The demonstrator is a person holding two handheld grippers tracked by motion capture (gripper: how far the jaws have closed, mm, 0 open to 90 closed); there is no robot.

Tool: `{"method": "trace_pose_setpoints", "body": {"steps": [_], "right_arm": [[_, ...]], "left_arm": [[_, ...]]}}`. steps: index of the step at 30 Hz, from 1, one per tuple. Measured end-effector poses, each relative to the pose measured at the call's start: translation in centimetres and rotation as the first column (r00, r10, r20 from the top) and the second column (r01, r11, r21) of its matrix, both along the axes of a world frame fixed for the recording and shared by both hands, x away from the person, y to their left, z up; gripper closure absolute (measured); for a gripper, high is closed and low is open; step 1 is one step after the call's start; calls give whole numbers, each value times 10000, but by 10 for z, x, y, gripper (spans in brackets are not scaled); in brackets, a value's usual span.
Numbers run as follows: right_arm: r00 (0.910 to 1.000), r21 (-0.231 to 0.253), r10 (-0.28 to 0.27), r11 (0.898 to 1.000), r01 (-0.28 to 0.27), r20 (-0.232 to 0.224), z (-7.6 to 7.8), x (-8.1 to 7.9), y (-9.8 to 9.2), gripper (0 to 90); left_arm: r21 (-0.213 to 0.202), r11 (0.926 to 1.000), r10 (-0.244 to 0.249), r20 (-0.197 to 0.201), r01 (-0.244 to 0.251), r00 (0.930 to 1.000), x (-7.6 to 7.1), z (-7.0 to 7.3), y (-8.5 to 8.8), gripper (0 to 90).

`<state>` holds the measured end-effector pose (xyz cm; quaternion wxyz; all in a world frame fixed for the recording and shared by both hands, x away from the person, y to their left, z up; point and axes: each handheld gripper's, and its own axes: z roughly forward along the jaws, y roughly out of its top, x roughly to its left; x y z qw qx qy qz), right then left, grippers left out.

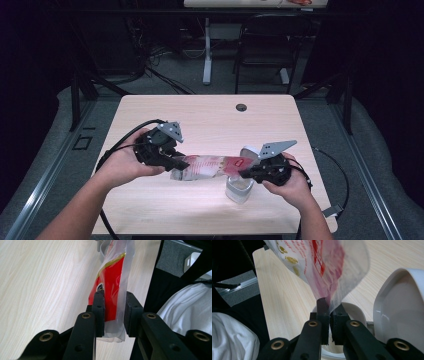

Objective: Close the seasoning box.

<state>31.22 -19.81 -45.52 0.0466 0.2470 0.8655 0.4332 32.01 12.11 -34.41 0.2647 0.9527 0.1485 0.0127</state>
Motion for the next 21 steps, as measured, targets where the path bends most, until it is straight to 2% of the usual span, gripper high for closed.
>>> {"method": "trace_pose_setpoints", "body": {"steps": [21], "right_arm": [[10000, -84, 30, 10000, -30, -49, -3, 1, 0, 870]], "left_arm": [[209, 9997, -140, 60, 139, 9999, 2, 7, -9, 759]]}}
